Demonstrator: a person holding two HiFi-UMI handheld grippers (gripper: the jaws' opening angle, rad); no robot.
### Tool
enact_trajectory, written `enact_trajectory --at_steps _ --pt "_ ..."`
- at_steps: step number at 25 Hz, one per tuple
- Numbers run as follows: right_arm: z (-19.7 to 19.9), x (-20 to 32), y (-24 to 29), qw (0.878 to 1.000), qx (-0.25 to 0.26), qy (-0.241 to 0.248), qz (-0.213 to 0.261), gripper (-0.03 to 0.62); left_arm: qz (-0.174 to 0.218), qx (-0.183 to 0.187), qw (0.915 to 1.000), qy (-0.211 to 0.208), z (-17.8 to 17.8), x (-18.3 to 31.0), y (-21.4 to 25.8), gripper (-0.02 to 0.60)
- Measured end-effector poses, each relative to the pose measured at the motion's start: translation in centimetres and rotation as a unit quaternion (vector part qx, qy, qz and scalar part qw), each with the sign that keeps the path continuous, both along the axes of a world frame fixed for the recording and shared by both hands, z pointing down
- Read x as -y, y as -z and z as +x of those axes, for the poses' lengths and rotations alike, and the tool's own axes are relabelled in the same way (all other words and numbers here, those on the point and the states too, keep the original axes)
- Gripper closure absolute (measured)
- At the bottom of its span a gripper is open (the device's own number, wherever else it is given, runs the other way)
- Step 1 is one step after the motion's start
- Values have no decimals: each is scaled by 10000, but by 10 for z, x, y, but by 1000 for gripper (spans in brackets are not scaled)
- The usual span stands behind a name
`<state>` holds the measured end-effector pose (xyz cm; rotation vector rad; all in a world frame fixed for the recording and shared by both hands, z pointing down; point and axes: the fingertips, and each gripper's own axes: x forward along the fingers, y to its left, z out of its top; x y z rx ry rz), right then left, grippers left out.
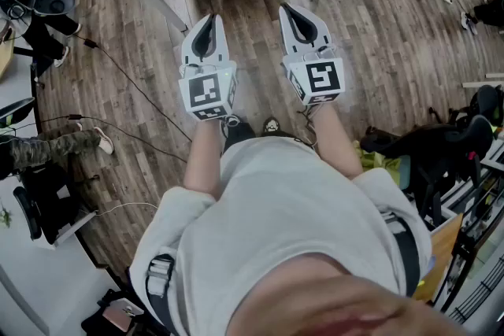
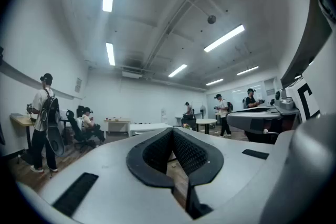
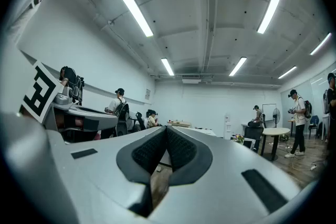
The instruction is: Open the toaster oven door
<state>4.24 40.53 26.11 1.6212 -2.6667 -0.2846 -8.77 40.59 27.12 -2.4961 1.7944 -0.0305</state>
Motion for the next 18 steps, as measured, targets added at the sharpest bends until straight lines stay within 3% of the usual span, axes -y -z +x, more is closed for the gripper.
enact_trajectory --at_steps 8,18 --pt "-7 -3 -15 9997 98 151 -180 595 -204 26 9998 -50 -3 -6 -17 563" --pt "-43 21 -23 9995 77 153 -273 594 -223 -6 9996 -159 -33 17 -20 561"
